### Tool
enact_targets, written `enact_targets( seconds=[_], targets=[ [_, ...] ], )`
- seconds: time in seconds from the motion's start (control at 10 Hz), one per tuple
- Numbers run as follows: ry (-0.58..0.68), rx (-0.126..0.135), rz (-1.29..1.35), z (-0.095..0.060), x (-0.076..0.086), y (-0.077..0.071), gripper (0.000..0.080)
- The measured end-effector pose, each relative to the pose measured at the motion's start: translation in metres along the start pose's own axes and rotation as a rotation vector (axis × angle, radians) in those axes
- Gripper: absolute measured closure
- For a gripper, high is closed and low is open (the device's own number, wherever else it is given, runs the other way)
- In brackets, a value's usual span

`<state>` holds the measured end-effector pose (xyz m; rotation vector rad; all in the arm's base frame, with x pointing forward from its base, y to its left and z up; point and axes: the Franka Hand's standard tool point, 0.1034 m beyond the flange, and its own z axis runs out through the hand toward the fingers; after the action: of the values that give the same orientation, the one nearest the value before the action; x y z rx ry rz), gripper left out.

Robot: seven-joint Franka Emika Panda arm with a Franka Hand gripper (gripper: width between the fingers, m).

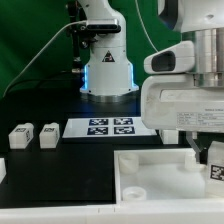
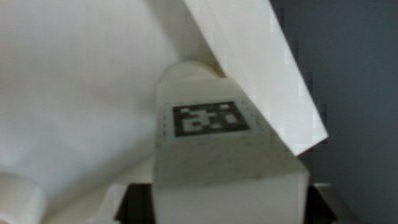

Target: Assemble one leg

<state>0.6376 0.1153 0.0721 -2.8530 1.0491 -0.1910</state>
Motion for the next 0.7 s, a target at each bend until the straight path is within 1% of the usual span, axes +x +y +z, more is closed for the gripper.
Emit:
enact_targets(
  seconds=[0.1, 0.2, 0.3, 0.5, 0.6, 0.7],
  targets=[
    [-0.014, 0.002, 0.187, 0.0004, 0.0003, 0.0023, 0.0492],
    [-0.019, -0.007, 0.342, 0.0001, -0.0005, 0.0033, 0.0492],
    [-0.026, -0.007, 0.464, 0.0003, -0.0011, 0.0039, 0.0492],
    [-0.065, 0.019, 0.796, 0.0007, -0.0007, 0.0068, 0.0492],
    [-0.079, 0.037, 0.926, 0.0009, -0.0009, 0.0092, 0.0492],
    [-0.082, 0.05, 1.0, 0.0009, -0.0016, 0.0098, 0.0492]
  ],
)
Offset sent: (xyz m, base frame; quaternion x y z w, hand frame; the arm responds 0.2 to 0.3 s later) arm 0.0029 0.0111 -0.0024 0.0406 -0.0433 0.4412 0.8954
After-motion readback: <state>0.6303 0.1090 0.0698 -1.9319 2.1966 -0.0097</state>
